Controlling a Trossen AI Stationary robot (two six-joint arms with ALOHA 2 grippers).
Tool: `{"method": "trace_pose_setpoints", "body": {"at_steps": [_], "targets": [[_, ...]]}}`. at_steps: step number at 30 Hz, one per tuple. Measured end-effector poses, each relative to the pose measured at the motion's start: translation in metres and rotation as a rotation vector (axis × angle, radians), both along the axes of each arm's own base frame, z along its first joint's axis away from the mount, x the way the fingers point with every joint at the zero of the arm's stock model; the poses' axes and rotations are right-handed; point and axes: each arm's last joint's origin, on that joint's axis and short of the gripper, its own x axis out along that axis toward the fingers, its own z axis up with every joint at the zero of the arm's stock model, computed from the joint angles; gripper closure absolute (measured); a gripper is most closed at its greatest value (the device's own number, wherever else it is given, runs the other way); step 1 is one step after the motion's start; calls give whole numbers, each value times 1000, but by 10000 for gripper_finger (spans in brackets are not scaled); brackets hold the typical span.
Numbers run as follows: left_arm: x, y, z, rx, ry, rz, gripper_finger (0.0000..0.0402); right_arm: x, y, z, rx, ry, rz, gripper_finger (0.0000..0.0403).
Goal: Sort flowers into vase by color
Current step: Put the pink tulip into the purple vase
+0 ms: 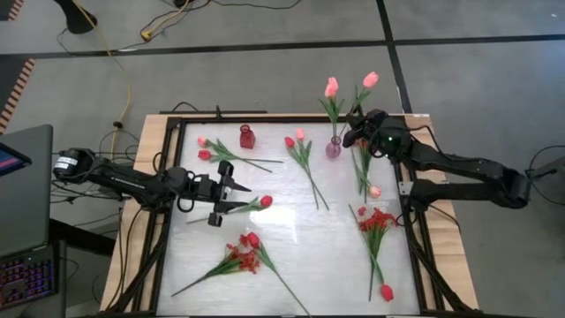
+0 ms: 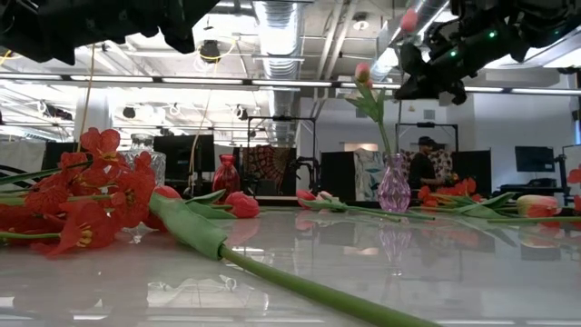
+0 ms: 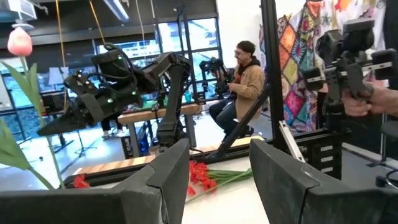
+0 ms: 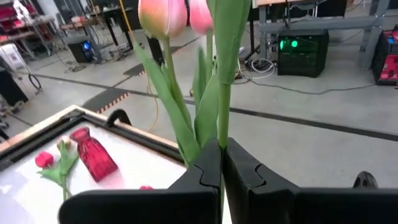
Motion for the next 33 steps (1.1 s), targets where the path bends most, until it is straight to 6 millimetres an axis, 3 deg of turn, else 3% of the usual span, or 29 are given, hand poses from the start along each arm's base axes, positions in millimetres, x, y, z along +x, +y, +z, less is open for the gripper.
{"method": "trace_pose_setpoints", "body": {"at_steps": [15,33], "targets": [[1,8,-2,-20,27,29,245,27,-7,-23,26,52,30,372],[1,7,-4,-41,49,19,245,30,-3,-27,42,82,47,342]]}}
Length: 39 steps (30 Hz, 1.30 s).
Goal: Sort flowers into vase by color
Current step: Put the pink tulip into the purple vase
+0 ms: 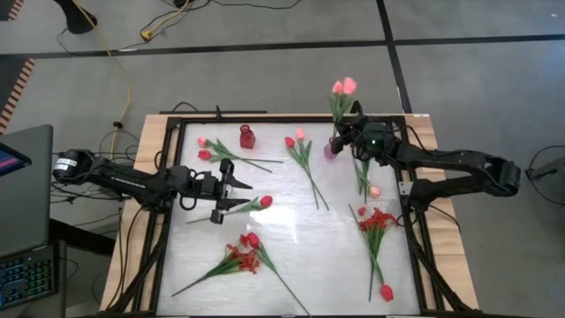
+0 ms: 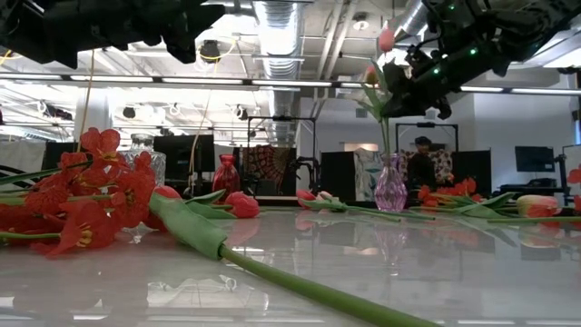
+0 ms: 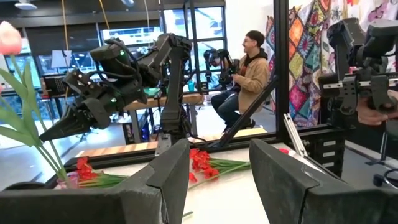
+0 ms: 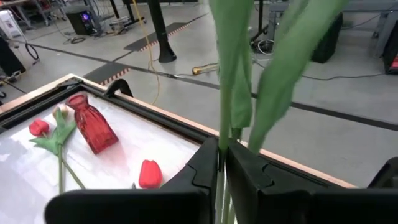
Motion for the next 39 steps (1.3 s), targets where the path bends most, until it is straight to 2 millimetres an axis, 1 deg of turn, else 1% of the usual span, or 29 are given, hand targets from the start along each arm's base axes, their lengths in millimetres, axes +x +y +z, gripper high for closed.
{"method": "trace_pose_setpoints", "body": {"at_steps": [7,10,14,19,23,27,31,35,39], "targets": [[0,0,0,1,0,-16,245,2,8,-5,28,54,38,315],[0,-1,0,1,0,-18,245,2,11,-8,43,87,51,292],[0,-1,0,1,-1,-18,245,0,14,-9,50,116,59,252],[0,-1,0,-4,0,-25,245,-9,17,0,38,96,56,196],[0,-1,0,-4,0,-27,245,-18,23,11,20,59,71,168],[0,-1,0,-5,1,-27,245,-24,34,23,3,2,132,163],[0,-1,-1,-18,16,-29,245,-27,48,31,-10,-44,214,166],[0,-1,-2,-37,30,-32,245,-25,63,33,-14,-61,298,168],[0,-1,-4,-41,46,-32,245,-20,76,37,-4,-39,372,168]]}}
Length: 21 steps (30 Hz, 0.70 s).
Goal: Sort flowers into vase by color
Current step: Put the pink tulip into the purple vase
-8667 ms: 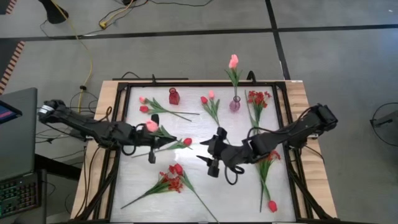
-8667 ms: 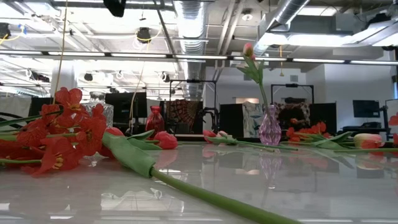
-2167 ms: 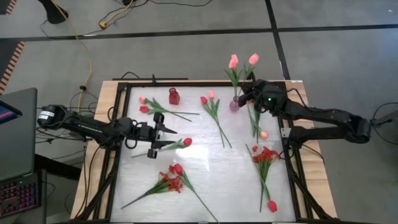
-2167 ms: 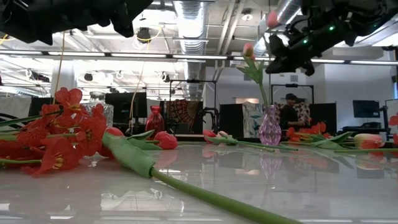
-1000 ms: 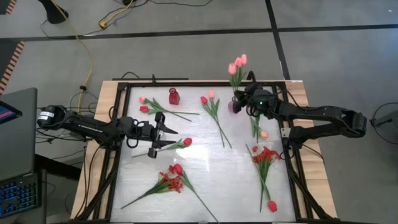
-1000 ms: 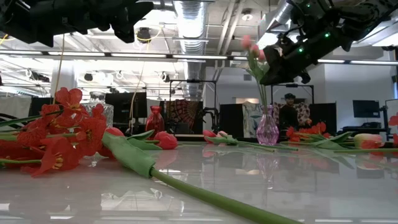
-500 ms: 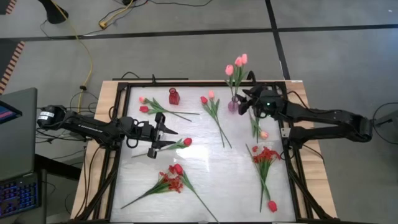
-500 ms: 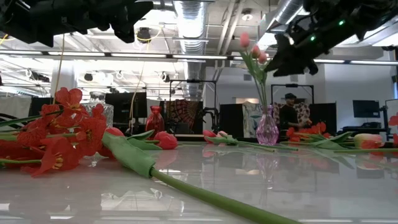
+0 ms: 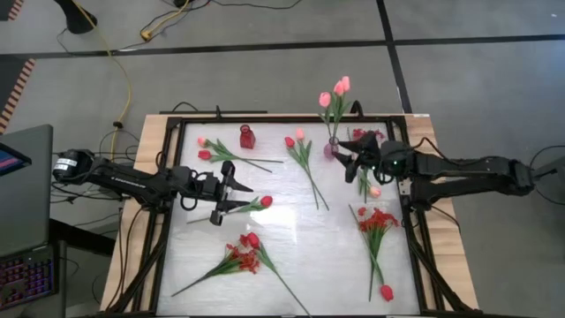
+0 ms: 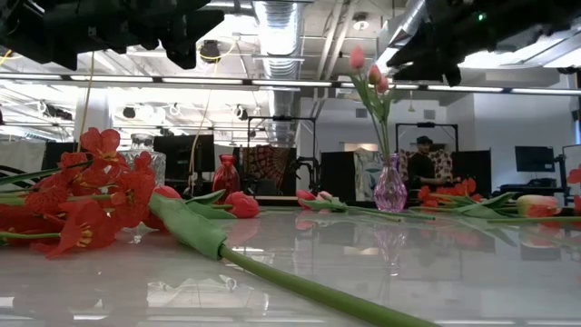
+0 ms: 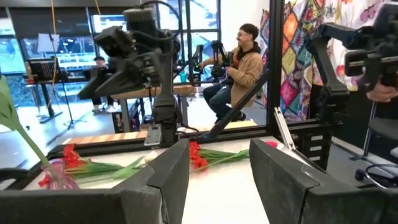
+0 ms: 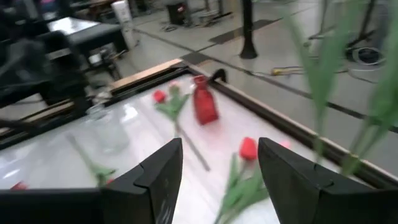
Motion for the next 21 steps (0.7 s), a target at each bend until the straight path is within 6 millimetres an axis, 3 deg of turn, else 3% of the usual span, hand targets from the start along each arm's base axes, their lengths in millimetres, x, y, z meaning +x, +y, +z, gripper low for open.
{"method": "trace_pose_setpoints", "body": {"at_steps": [4,10,21], "targets": [[5,0,2,-13,71,-1,256,8,13,9,9,24,72,168],[17,0,14,0,401,52,281,30,35,18,9,48,183,168],[16,6,59,71,648,250,264,83,77,-1,-4,204,327,168]]}}
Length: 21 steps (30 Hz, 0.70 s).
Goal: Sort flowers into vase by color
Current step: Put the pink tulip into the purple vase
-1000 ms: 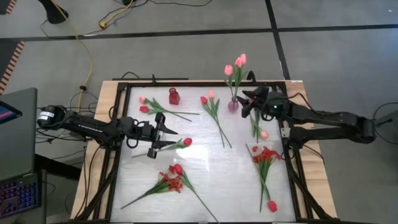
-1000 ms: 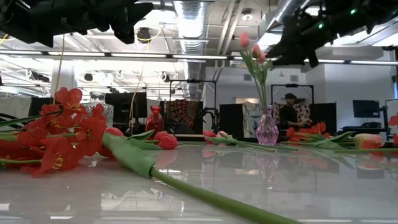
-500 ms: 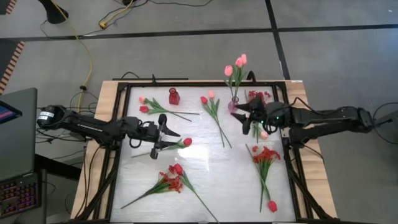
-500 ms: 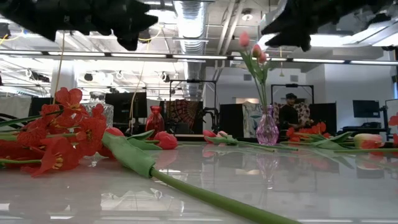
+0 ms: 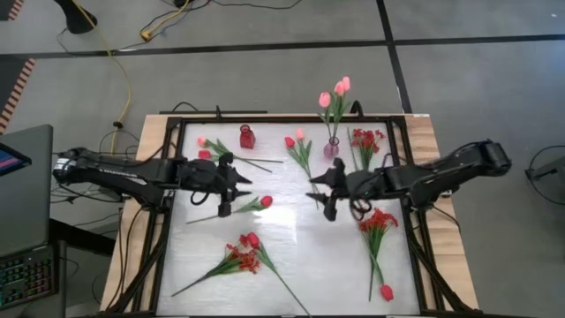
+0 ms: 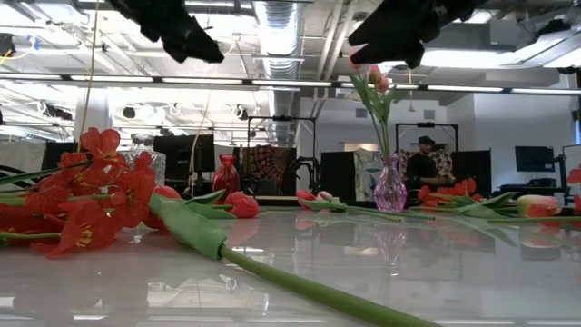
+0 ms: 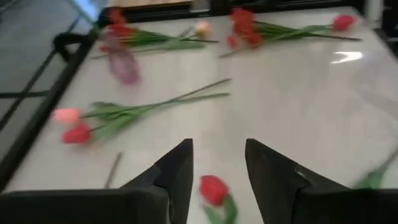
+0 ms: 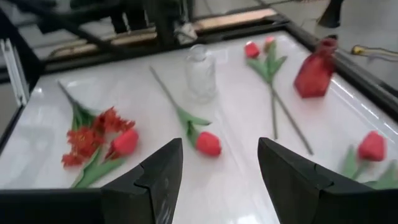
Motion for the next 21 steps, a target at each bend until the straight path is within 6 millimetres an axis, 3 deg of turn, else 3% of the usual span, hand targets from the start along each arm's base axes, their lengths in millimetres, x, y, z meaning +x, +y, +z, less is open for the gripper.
{"method": "trace_pose_setpoints", "body": {"at_steps": [5,9,15,21], "targets": [[0,0,13,-37,-17,14,235,14,12,-10,-9,46,26,168],[1,-1,10,-69,-20,6,222,23,11,-25,41,82,-129,168],[8,-6,-4,-150,-236,-128,219,40,-9,-41,136,226,-372,168],[6,-3,-22,-191,-269,-37,219,57,-41,-76,165,344,-600,168]]}}
